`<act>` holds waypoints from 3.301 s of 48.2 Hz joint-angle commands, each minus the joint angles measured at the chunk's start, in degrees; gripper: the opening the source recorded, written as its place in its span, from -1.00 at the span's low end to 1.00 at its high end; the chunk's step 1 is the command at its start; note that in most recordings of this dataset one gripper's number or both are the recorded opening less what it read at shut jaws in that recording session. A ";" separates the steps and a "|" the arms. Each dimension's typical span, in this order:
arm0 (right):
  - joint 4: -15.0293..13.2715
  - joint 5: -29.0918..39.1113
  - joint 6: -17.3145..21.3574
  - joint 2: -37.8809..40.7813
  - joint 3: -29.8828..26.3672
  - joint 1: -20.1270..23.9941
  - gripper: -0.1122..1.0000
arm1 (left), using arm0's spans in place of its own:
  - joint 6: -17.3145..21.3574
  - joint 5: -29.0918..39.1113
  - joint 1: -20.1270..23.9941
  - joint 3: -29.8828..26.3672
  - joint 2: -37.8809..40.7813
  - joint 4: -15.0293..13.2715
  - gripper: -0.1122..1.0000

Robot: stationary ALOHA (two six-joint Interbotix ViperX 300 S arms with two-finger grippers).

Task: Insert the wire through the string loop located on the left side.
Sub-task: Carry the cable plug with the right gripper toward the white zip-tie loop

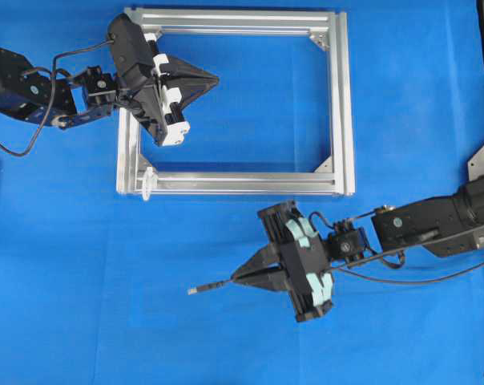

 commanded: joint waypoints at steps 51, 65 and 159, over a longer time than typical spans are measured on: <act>0.18 -0.70 -0.09 -2.64 1.14 -15.82 -0.80 | -0.18 -0.26 -0.97 -0.53 -1.76 0.18 -0.76; 0.18 -0.70 -0.18 2.55 -4.57 -15.82 -0.80 | -0.18 -0.26 -0.97 -0.53 -1.76 0.18 -0.76; -0.09 -0.70 -0.26 5.27 -7.73 -15.64 -0.80 | -0.18 -0.26 -0.97 -0.35 -1.76 0.18 -0.76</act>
